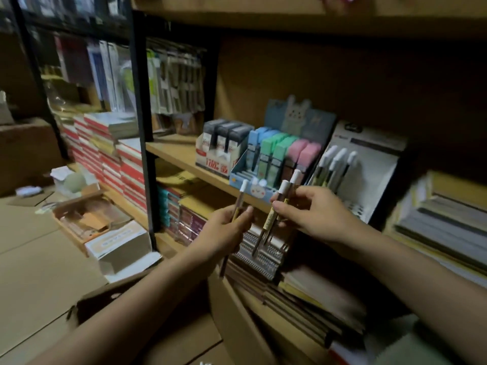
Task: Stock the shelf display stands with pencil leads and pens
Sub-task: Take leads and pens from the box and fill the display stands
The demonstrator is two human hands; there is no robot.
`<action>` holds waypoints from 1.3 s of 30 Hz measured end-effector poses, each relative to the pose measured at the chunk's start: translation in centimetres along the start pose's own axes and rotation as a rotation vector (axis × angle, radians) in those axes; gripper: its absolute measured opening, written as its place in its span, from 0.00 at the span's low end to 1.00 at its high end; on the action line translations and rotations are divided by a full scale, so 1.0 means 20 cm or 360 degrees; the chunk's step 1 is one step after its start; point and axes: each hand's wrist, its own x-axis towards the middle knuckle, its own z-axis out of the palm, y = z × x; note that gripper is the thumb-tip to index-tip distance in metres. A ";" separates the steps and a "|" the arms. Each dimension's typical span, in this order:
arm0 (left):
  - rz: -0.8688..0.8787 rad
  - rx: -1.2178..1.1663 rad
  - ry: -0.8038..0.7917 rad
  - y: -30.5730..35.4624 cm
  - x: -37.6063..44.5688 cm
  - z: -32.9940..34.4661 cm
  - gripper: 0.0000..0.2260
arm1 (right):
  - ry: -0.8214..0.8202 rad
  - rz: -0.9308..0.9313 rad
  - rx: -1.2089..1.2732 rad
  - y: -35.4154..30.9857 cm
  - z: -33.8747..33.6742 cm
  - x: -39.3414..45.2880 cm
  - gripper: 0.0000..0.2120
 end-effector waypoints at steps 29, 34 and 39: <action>0.0185 -0.0158 -0.0584 0.11 0.19 0.39 0.11 | 0.0698 -0.0424 -0.0204 -0.11 -0.50 -0.02 0.13; 0.0309 0.0056 -0.0315 0.06 0.25 0.35 0.08 | 0.1036 -0.0534 -0.0787 -0.09 -0.62 0.04 0.14; 0.0279 0.0161 -0.0265 0.01 0.28 0.35 0.10 | 0.0945 -0.0644 -0.0891 0.00 -0.55 0.10 0.14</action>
